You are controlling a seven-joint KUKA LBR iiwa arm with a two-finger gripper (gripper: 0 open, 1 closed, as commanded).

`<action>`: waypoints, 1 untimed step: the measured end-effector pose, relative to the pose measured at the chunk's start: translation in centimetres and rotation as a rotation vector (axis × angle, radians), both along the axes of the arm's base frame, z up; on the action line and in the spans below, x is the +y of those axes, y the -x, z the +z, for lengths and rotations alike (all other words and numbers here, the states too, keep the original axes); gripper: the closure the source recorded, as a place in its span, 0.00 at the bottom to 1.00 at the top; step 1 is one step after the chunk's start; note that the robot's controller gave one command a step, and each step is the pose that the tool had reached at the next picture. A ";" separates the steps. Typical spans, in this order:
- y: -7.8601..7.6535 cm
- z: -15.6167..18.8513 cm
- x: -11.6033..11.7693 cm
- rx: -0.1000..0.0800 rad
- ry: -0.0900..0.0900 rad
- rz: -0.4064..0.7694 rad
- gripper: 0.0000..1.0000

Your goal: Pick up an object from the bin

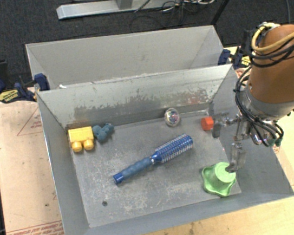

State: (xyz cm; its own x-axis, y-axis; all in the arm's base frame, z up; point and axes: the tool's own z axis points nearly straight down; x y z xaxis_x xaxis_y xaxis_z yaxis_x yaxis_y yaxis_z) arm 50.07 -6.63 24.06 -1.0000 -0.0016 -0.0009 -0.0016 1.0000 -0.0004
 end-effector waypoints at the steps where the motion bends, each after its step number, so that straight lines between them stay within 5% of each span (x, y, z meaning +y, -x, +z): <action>1: -2.5 -8.3 9.9 0.004 -0.004 0.162 0.00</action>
Offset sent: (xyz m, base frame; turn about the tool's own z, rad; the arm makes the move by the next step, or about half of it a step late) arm 0.0251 0.0944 -0.0793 -0.1537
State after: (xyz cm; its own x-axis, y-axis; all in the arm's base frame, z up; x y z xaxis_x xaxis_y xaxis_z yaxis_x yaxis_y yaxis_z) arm 52.54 3.30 15.81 -0.9866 -0.1632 0.0030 -0.1632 0.9866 0.0041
